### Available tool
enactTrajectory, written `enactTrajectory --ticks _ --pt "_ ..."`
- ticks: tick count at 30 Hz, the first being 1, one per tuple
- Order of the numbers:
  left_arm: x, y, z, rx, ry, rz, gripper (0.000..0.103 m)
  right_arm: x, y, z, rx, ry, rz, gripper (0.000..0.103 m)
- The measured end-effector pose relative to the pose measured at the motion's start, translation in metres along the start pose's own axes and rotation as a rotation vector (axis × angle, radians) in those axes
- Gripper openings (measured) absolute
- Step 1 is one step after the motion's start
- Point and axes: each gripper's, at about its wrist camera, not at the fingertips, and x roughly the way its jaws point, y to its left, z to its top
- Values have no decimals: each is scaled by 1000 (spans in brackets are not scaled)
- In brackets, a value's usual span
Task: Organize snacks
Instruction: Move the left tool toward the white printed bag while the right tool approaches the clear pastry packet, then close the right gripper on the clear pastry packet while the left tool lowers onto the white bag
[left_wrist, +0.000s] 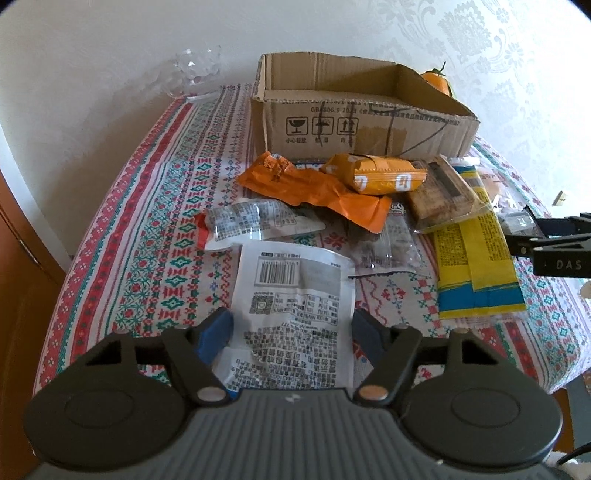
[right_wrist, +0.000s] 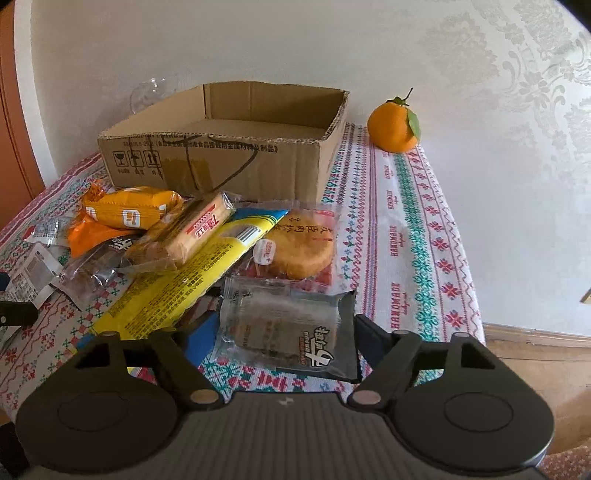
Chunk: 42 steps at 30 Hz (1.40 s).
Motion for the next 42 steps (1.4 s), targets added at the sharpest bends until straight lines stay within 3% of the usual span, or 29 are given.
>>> enactTrajectory --ticks 7,18,19,20,21,24,25,27,28,29,31,42 --pt "-7 9 2 -15 34 -60 71 -16 -1 0 -11 -7 -9 80" --pt "-29 15 12 51 46 -92 70 -42 3 12 -51 -39 15 80" --pt "-31 15 14 59 43 -91 68 -44 3 13 -53 -45 14 80" --pt "-33 14 15 68 36 -90 37 -46 4 14 -56 -53 14 80" --pt "-34 14 17 79 43 -97 29 -47 4 15 -60 -58 16 80" --pt "-29 16 22 51 83 -107 31 -52 5 17 -66 -72 21 80" --pt "-27 16 22 52 85 -116 36 -53 5 17 -69 -76 21 80" --pt "-23 16 19 41 82 -122 56 -55 5 15 -68 -78 22 80" --pt "-22 15 18 39 97 -122 81 -56 5 13 -66 -78 23 80" --pt "-22 14 15 45 95 -129 87 -57 5 12 -62 -79 24 80" --pt "-26 11 8 84 64 -157 87 -61 4 8 -54 -81 28 80" --pt "-5 14 -3 273 88 -208 86 -88 9 -1 -35 -122 28 81"
